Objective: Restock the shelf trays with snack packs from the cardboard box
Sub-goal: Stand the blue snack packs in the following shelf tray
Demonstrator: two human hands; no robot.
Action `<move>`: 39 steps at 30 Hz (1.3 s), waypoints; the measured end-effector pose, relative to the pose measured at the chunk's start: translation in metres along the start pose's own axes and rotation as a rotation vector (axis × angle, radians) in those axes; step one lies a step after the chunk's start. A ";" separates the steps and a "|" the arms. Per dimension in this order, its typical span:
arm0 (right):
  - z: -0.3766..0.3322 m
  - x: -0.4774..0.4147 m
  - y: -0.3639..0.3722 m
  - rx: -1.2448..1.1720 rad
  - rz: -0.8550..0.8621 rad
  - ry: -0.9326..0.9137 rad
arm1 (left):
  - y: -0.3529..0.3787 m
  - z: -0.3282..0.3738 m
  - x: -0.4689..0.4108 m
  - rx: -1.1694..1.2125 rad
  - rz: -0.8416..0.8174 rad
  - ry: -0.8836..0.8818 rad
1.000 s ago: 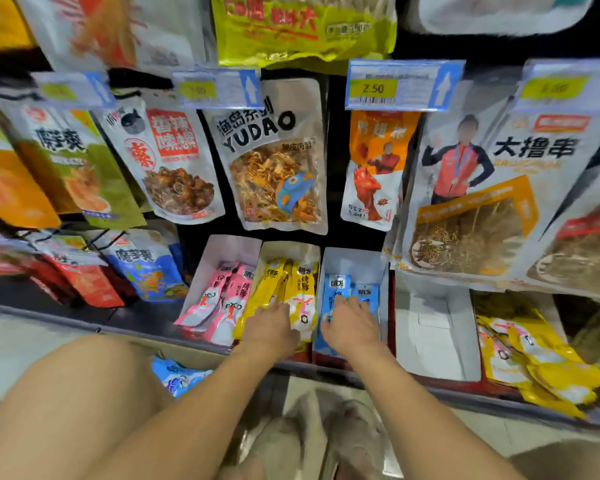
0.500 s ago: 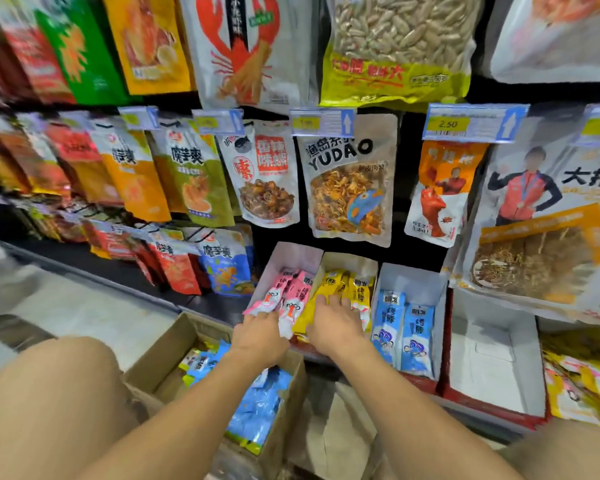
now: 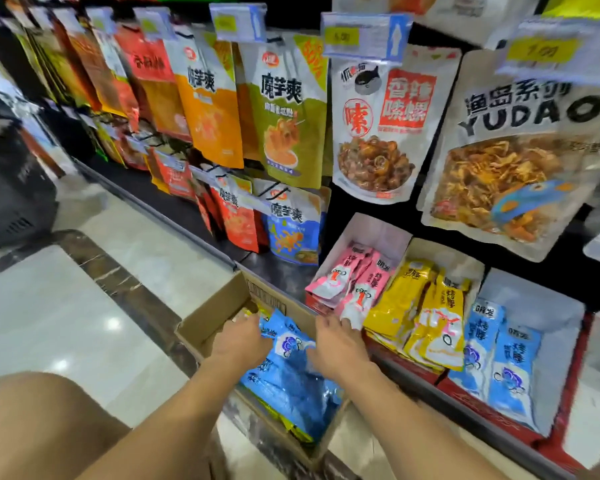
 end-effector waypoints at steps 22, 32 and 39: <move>-0.058 -0.113 0.135 0.207 -0.076 0.027 | 0.105 -0.084 -0.061 0.343 -0.115 -0.234; -0.047 -0.109 0.138 -0.031 -0.171 0.185 | 0.112 -0.079 -0.053 0.358 -0.110 -0.241; -0.020 -0.086 0.131 -0.101 -0.197 0.163 | 0.119 -0.058 -0.047 0.431 -0.176 -0.245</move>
Point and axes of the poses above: each hand's wrist, its own x-axis away from the middle knuckle, its own y-axis out of the palm, z = x × y, the point moved 9 cm from there along -x, towards the middle knuckle, and after that the axes turned 5 degrees about y, right-handed, at the moved point
